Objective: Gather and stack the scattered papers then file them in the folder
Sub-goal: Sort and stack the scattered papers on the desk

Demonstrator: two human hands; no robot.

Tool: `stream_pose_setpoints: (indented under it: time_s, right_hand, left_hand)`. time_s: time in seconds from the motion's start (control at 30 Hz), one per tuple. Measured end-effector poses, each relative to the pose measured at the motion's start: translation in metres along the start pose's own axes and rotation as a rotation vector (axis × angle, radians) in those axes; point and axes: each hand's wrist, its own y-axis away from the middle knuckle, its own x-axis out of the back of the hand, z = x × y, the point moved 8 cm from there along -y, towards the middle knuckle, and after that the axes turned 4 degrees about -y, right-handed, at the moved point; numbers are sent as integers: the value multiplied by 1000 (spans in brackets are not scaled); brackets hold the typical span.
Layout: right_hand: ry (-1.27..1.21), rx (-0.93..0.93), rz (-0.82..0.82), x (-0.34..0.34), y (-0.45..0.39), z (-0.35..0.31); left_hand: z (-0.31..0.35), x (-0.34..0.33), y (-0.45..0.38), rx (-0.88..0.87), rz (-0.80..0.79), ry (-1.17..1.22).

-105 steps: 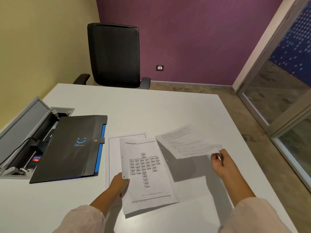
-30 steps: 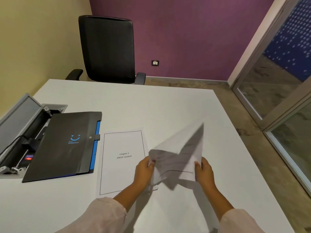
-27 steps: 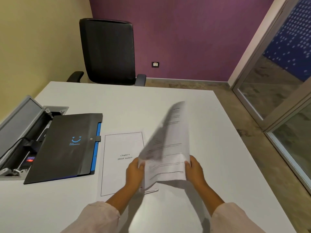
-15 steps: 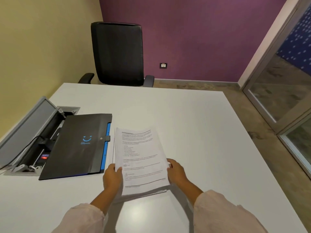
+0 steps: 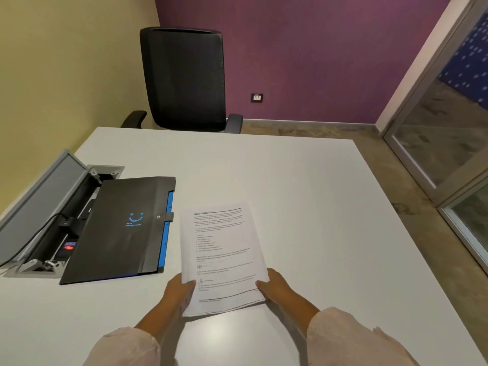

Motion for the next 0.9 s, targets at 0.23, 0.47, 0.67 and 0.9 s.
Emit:
stream_pose_setpoints:
  time_s: [0.23, 0.47, 0.67, 0.9]
  right_hand:
    - [-131, 123, 82, 30, 11, -1]
    - [-376, 320, 151, 69, 25, -16]
    - [-288, 153, 166, 62, 12, 16]
    - [-162, 67, 95, 39, 4, 40]
  left_hand:
    - [28, -15, 6, -208, -42, -30]
    - [68, -30, 21, -348, -110, 10]
    - [60, -52, 23, -353, -204, -86]
    - [32, -69, 23, -302, -240, -315]
